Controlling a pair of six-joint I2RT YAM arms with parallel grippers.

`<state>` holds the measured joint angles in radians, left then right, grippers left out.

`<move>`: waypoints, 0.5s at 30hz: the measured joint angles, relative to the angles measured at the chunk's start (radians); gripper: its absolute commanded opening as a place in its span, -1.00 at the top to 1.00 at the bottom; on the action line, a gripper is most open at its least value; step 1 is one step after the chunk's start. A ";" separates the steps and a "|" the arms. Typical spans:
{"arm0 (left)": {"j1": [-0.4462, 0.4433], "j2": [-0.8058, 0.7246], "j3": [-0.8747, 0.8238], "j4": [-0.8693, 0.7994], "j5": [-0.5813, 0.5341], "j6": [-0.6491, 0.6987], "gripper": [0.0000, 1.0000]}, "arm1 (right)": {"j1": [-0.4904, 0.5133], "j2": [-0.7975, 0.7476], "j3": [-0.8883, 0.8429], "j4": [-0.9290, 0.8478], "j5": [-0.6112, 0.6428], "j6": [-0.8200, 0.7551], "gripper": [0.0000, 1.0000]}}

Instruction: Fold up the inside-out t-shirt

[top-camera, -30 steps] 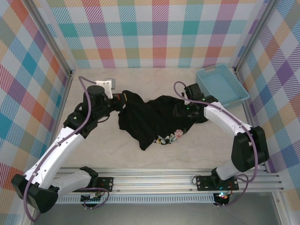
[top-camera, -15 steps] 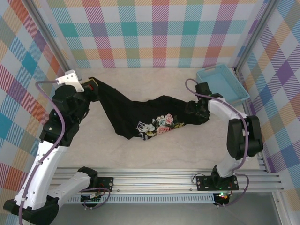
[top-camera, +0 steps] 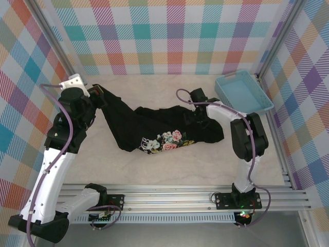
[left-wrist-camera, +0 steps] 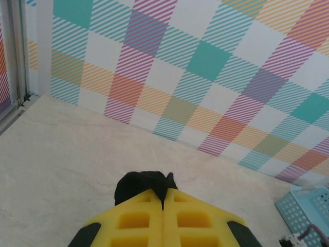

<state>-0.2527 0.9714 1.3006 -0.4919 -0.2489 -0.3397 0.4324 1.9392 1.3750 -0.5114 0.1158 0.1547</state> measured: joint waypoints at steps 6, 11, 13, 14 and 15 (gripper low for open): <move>0.010 0.000 -0.002 -0.004 0.017 0.000 1.00 | 0.028 0.089 0.093 0.004 0.008 -0.035 -0.01; 0.019 0.001 -0.002 -0.006 0.023 0.000 1.00 | 0.032 0.109 0.110 0.008 0.032 -0.056 0.64; 0.029 0.001 -0.004 -0.008 0.023 0.000 1.00 | 0.030 0.104 0.109 0.011 0.050 -0.063 0.80; 0.038 0.001 -0.004 -0.012 0.023 0.000 1.00 | 0.028 0.095 0.102 0.015 0.055 -0.063 0.87; 0.050 0.002 -0.004 -0.016 0.027 0.000 1.00 | 0.023 0.074 0.084 0.020 0.058 -0.064 0.95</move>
<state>-0.2024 0.9733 1.2968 -0.5076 -0.2218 -0.3397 0.4553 2.0136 1.4593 -0.4915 0.1741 0.0910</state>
